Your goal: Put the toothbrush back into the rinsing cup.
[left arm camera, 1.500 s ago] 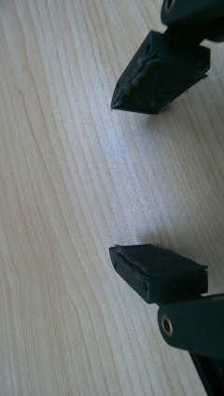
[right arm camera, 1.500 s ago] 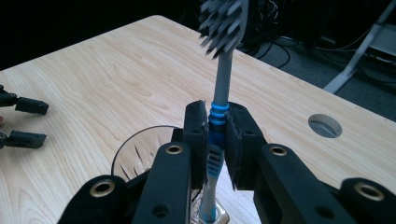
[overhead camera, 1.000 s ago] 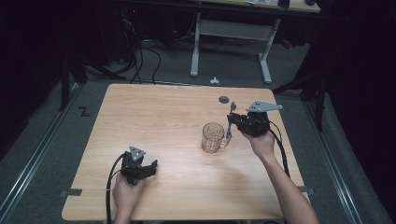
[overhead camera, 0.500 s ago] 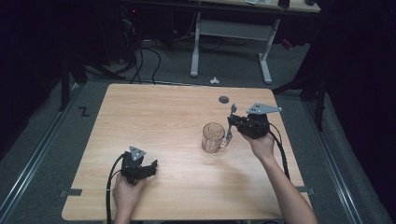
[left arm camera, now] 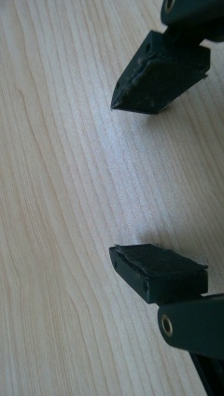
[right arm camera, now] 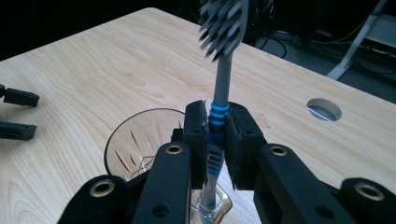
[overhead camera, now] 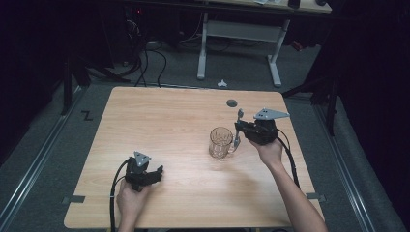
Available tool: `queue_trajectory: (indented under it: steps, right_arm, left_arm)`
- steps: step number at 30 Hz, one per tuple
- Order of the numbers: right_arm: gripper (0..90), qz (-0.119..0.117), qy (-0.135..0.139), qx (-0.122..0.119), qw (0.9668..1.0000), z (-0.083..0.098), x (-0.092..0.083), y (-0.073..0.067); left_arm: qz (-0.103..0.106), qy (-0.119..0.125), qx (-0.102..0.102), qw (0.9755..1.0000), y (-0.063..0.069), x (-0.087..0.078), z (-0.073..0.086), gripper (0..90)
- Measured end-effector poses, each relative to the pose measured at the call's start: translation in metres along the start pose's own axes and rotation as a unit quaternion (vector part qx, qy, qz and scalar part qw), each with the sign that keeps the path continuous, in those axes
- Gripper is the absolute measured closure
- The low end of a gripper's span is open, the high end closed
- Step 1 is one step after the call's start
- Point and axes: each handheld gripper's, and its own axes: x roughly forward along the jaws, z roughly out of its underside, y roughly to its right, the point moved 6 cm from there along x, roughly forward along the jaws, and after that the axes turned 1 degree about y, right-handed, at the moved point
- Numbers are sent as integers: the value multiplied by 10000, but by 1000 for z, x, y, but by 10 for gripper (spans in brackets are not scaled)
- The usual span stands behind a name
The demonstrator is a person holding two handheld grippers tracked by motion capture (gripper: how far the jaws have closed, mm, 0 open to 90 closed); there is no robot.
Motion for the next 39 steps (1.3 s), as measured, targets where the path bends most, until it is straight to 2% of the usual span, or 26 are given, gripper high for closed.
queue_trajectory:
  steps: [13, 20, 39]
  right_arm:
    - [798, -12, -59, 14, 10000, 9, 5, -1]
    - [799, 17, -108, -72, 9999, 11, 7, -4]
    - [798, 10, -105, -15, 9999, 18, 11, -4]
  left_arm:
    - [0, 0, 1, 10000, 0, 0, 0, 249]
    - [0, 0, 0, 10000, 0, 0, 0, 249]
    - [0, 1, 0, 10000, 0, 0, 0, 249]
